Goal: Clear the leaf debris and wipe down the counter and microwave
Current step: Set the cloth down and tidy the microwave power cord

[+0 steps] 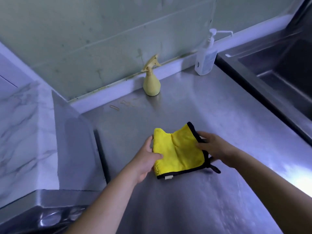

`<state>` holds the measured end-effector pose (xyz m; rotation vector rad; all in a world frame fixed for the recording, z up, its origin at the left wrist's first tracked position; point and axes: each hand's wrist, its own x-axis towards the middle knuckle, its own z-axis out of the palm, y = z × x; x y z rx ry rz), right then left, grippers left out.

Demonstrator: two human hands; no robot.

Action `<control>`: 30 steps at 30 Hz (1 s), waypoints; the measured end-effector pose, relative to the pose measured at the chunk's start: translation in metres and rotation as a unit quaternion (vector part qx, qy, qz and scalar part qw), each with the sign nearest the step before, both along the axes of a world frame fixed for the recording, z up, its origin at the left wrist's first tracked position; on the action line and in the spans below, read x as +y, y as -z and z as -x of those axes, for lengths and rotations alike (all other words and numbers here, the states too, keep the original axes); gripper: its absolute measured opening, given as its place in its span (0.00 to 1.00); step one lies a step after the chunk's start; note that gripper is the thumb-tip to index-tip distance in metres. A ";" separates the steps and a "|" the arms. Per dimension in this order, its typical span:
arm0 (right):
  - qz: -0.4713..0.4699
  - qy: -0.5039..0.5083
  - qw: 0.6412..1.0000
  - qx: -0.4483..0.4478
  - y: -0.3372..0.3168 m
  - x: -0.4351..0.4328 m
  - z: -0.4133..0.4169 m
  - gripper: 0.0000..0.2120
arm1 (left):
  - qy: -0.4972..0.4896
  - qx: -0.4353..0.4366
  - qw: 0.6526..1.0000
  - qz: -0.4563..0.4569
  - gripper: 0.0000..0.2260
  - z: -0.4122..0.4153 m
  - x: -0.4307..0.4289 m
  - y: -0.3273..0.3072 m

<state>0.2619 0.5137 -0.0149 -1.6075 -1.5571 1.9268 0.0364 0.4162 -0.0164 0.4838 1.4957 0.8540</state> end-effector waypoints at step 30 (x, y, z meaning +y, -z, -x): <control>-0.295 -0.147 0.835 -0.440 0.058 0.215 0.072 0.40 | 0.256 0.448 0.850 -0.111 0.30 0.004 0.124 0.047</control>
